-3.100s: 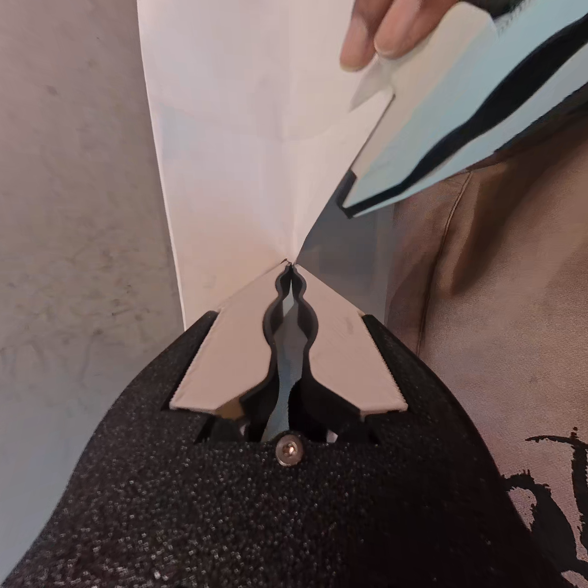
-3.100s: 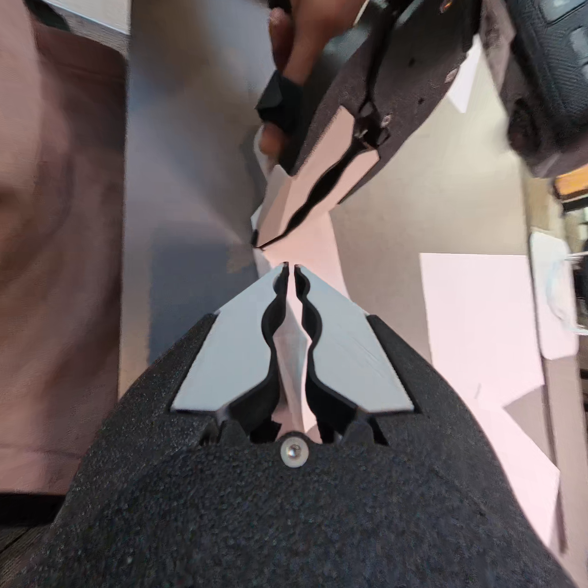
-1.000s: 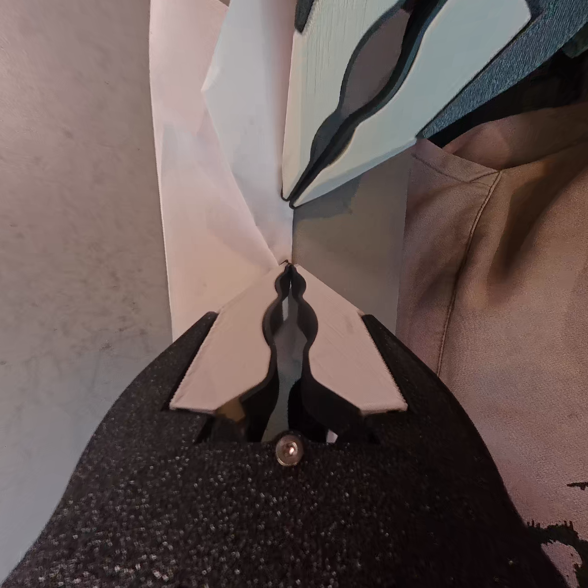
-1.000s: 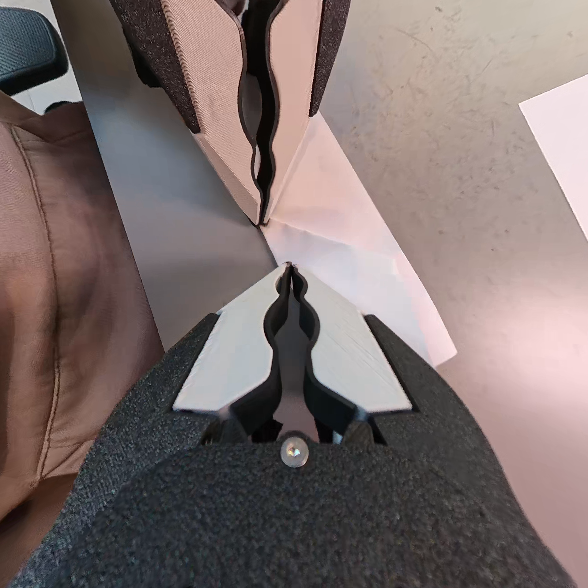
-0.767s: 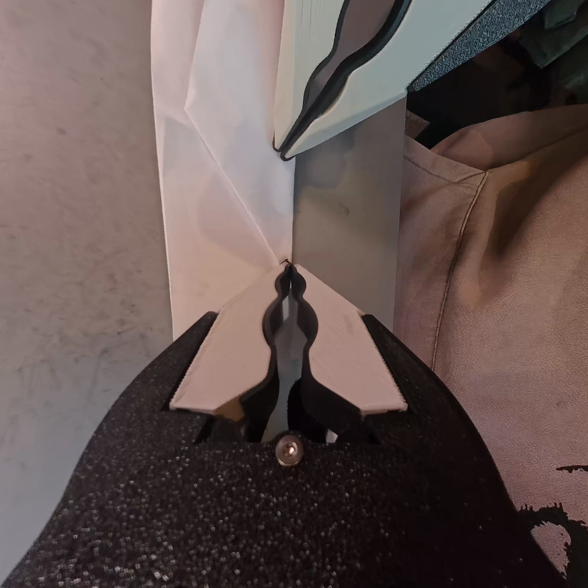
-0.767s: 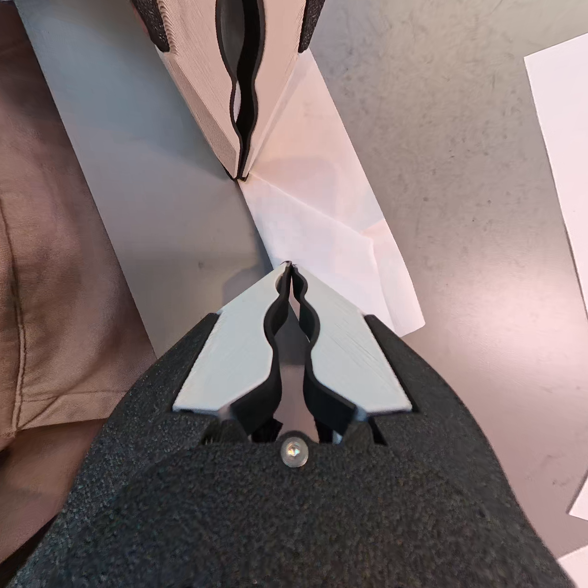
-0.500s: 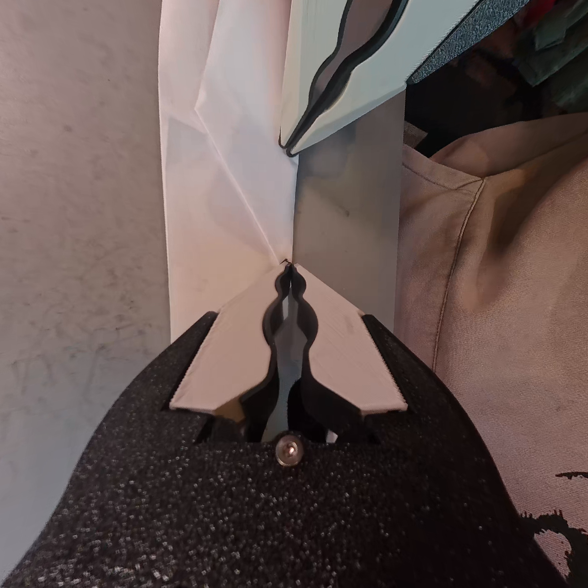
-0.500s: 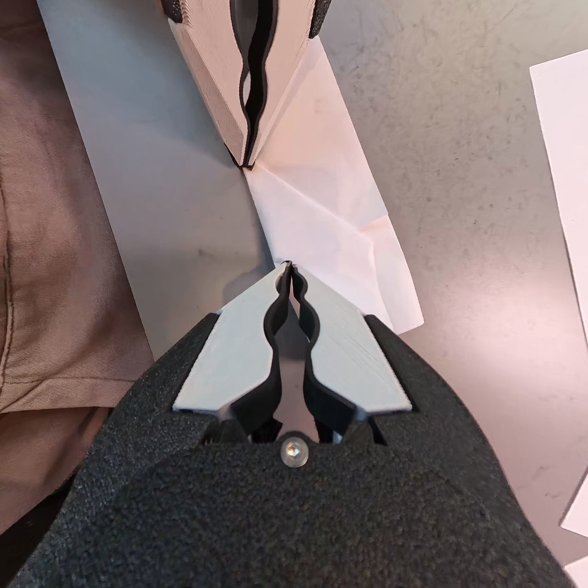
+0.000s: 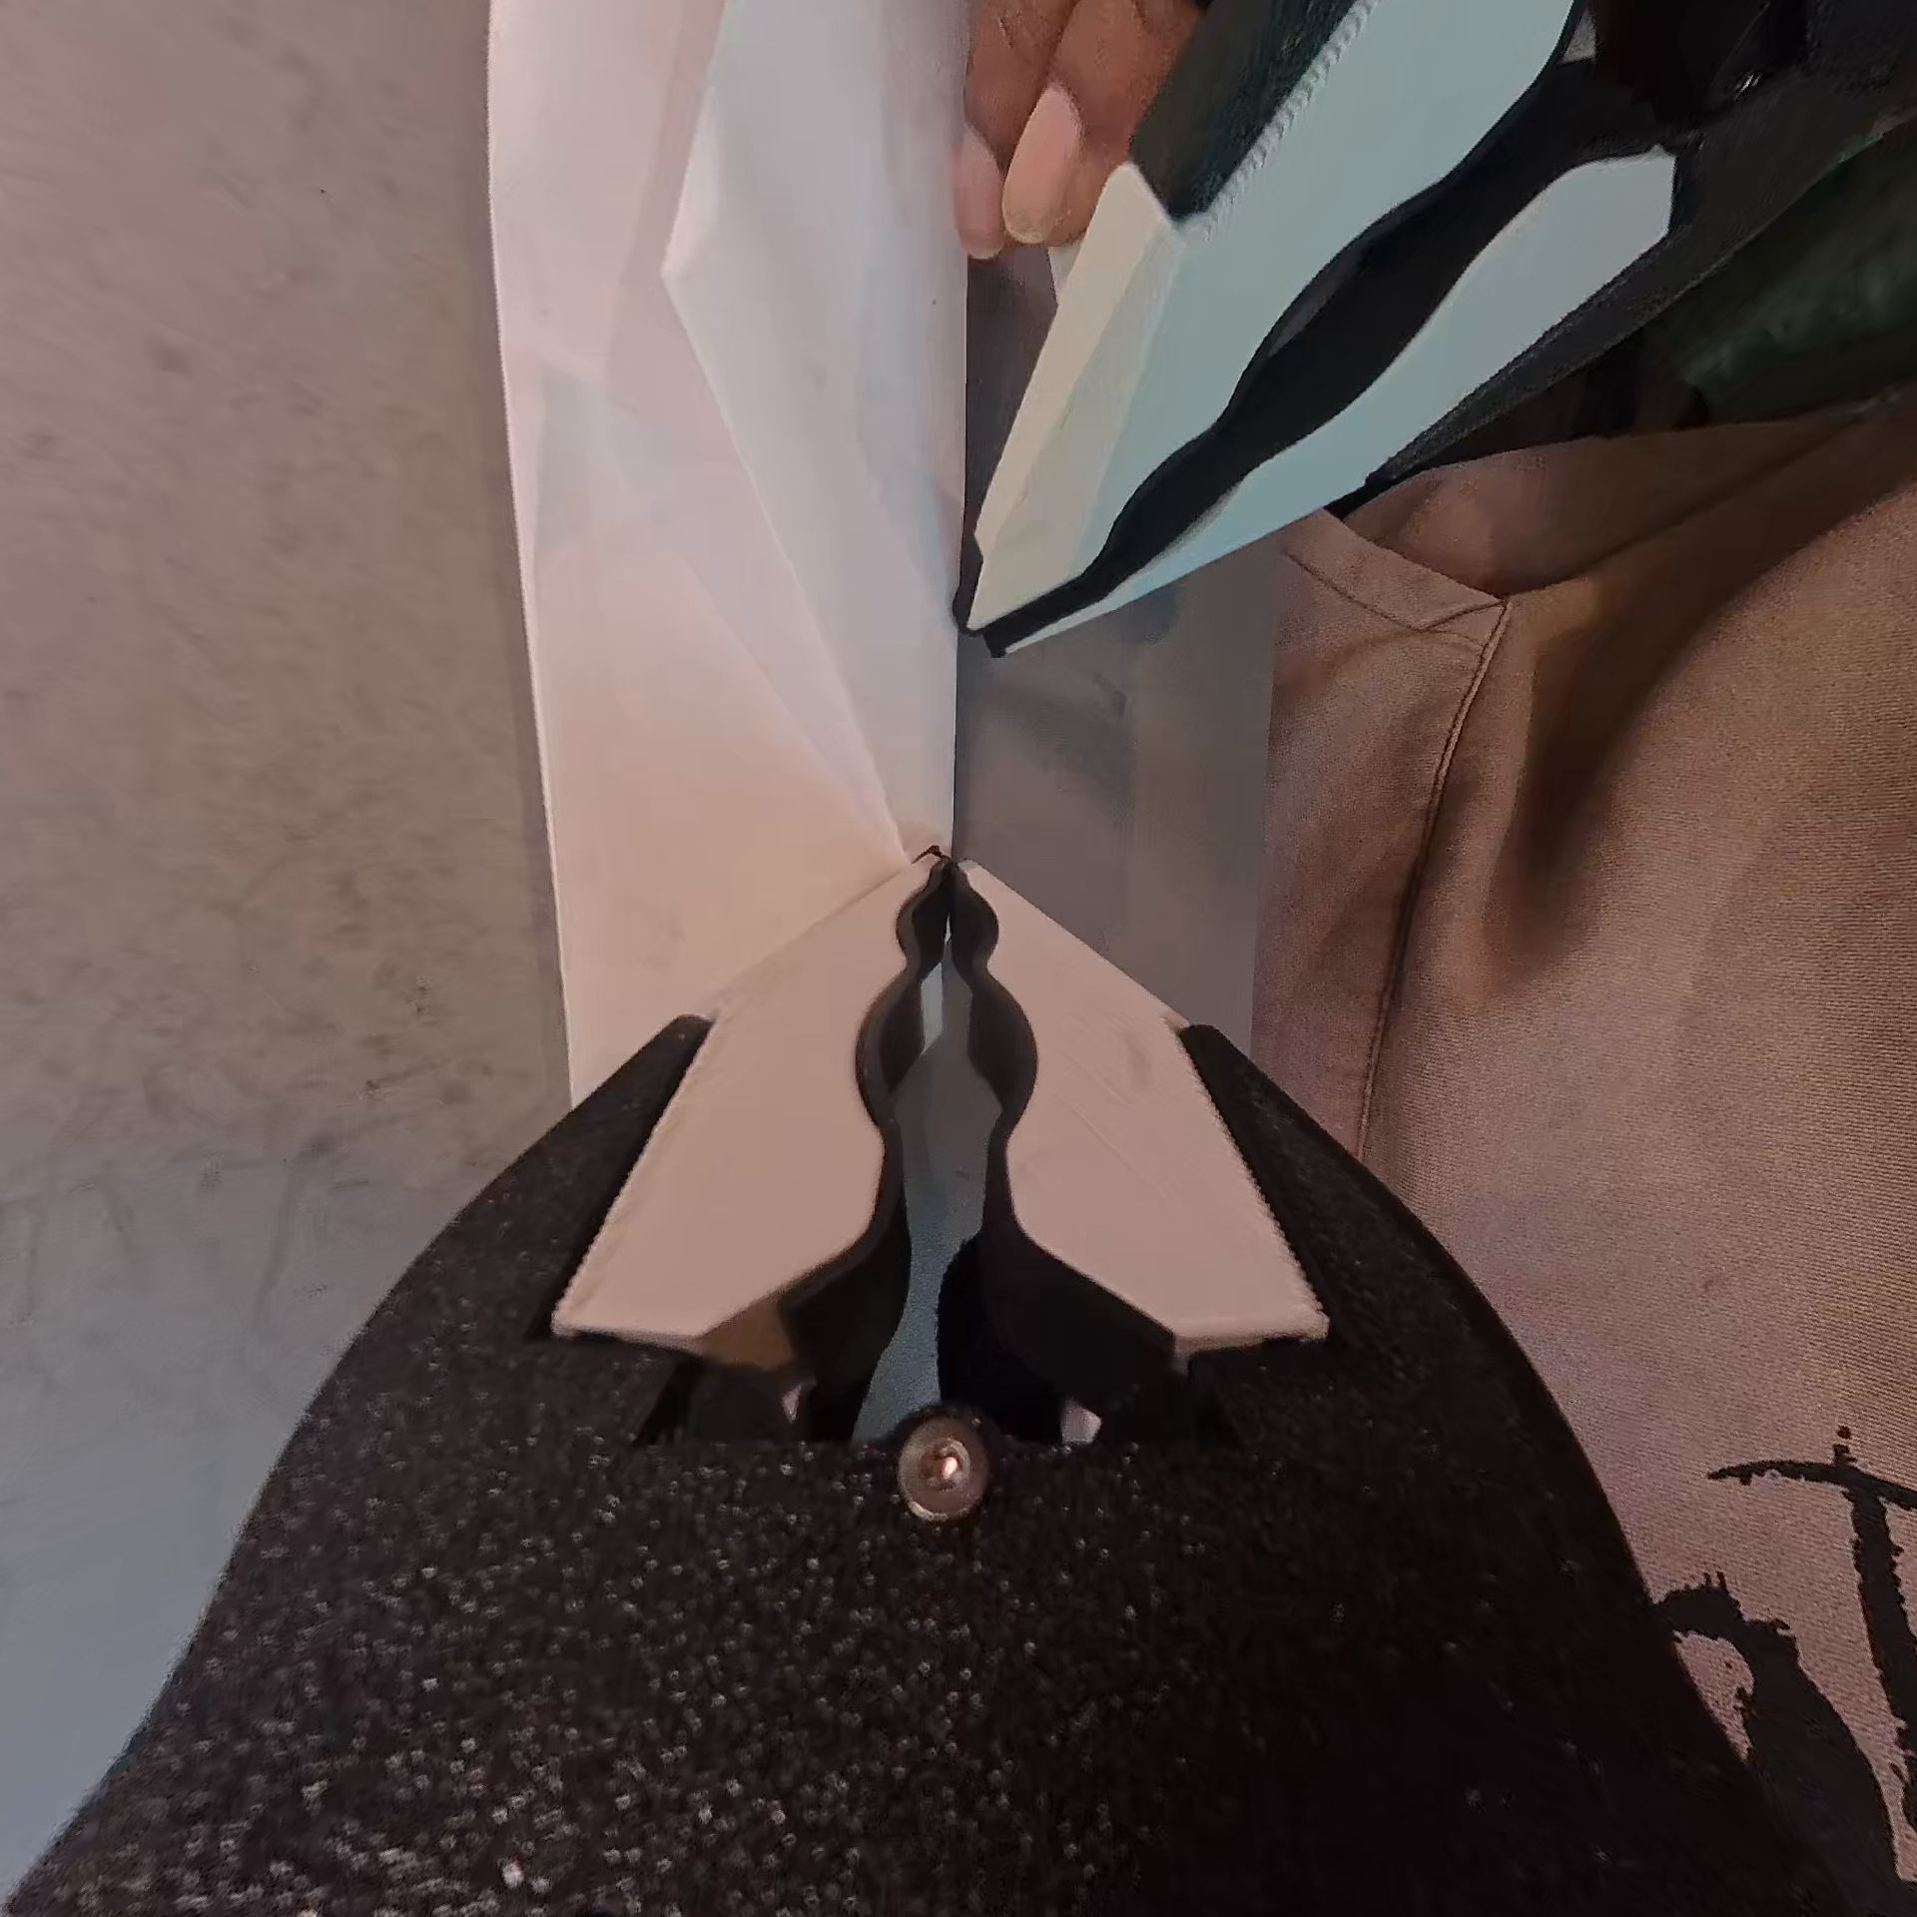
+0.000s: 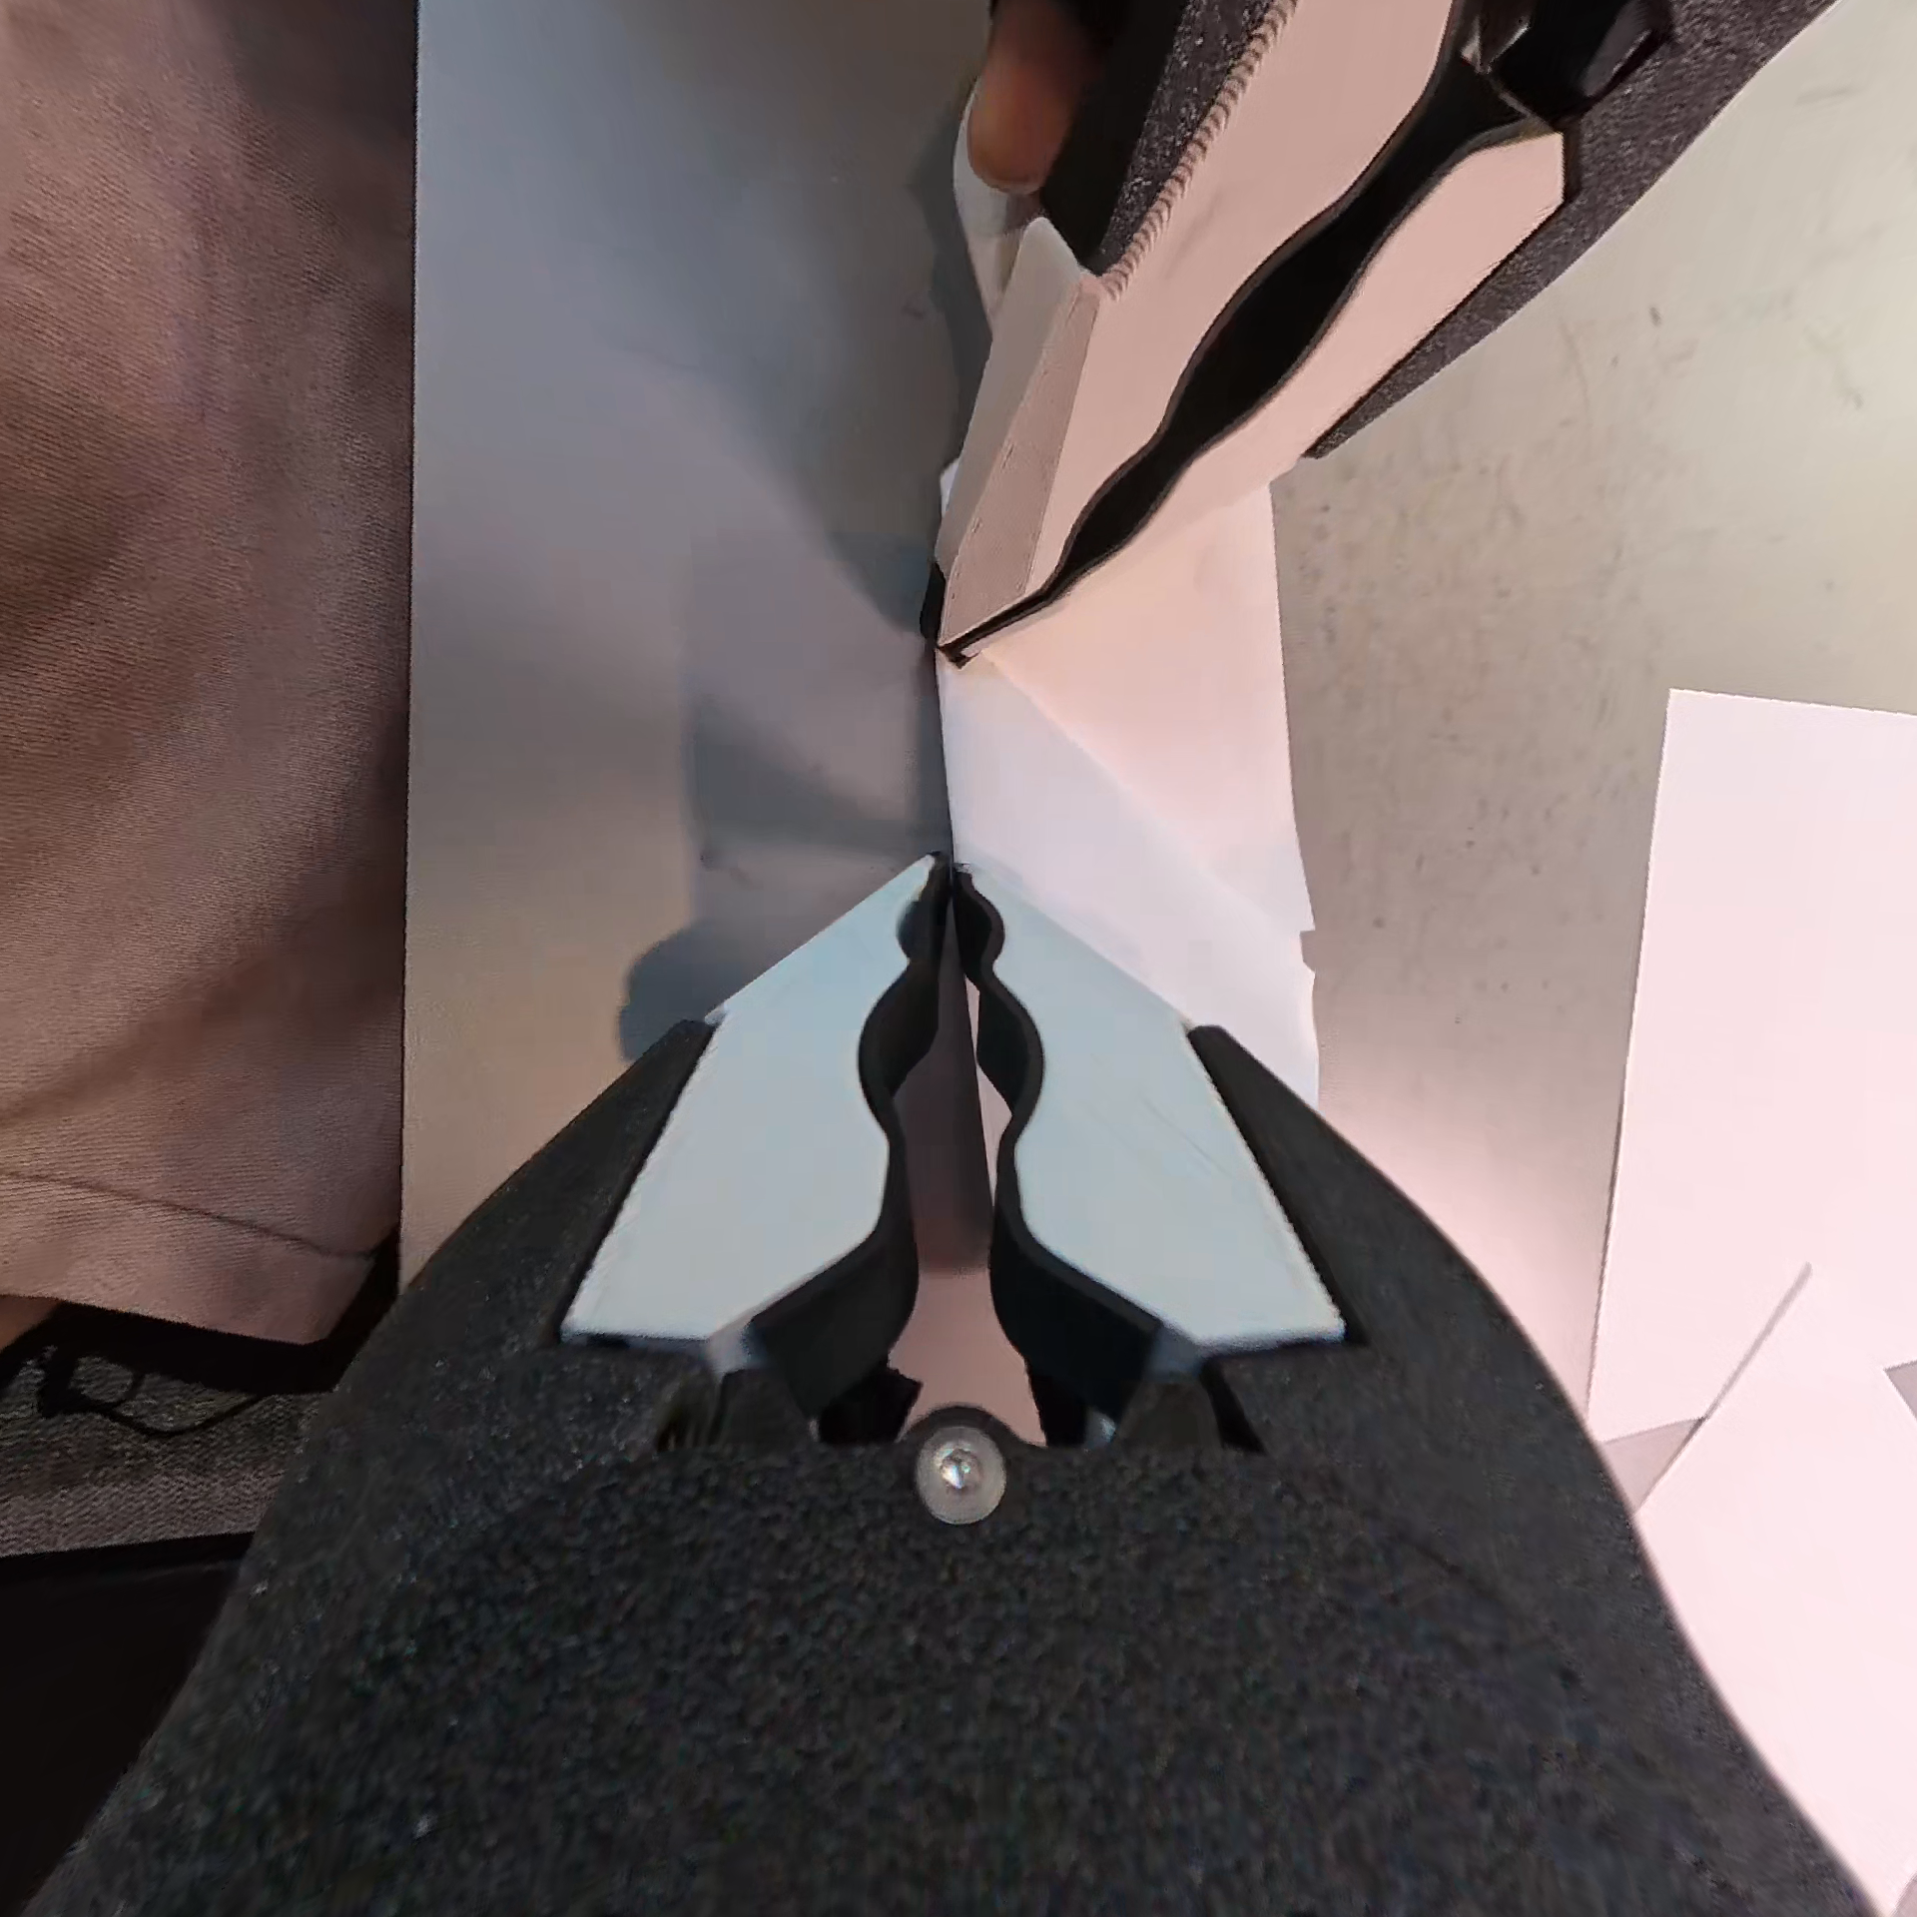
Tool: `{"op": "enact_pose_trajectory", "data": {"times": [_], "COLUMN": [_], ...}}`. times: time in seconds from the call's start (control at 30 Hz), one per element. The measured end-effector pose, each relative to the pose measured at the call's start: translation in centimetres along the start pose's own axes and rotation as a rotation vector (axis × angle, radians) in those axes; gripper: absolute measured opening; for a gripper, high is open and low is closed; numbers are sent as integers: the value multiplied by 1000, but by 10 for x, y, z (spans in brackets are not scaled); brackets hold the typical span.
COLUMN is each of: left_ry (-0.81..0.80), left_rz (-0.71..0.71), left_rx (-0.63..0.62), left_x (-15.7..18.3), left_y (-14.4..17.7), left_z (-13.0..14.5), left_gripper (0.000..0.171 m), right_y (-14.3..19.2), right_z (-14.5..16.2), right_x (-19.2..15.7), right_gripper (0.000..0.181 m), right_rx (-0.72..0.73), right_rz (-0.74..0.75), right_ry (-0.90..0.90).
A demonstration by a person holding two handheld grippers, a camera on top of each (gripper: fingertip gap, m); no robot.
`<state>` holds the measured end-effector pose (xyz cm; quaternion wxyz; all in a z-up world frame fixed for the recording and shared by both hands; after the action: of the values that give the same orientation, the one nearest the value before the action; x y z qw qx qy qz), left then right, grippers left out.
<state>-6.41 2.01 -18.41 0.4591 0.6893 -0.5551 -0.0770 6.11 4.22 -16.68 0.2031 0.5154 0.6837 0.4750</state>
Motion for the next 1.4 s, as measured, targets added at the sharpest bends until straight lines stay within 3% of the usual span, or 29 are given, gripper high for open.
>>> {"op": "enact_pose_trajectory", "data": {"times": [0.37, 0.53, 0.8, 0.93, 1.17, 1.4], "left_ry": [82, 72, -113, -261, -290, -273], "left_rz": [141, 128, -97, -282, -340, -297], "left_rx": [-6, -23, 125, 15, -58, -54], "left_x": [-11, -11, 9, 12, 16, 13], "left_y": [1, 1, 10, -10, -13, -12], "left_z": [0, -1, -8, -9, -11, -11], "left_gripper": [0, 0, 0, 0, 0, 0], "right_y": [-7, -9, -9, -9, -1, 3], "right_z": [3, 1, 2, 2, 15, 26], "right_x": [16, 16, 17, 16, 18, 20], "right_gripper": [0, 0, 0, 0, 0, 0], "right_rx": [-72, -117, -110, -100, -15, -89], "right_rz": [-205, -207, -217, -195, -236, -169], "right_ry": [-346, -438, -495, -500, -618, -554]}}
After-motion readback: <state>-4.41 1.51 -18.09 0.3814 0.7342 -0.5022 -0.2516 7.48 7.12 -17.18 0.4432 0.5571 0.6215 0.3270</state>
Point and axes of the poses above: each gripper's, where its closed fingertips meet, y back along the fingers, z out of its underside, x = y × z across the jaws, the point moved 8 cm from there along y, back along the fingers, and after that the axes turned 10 degrees about -y, right-handed, at the moved point
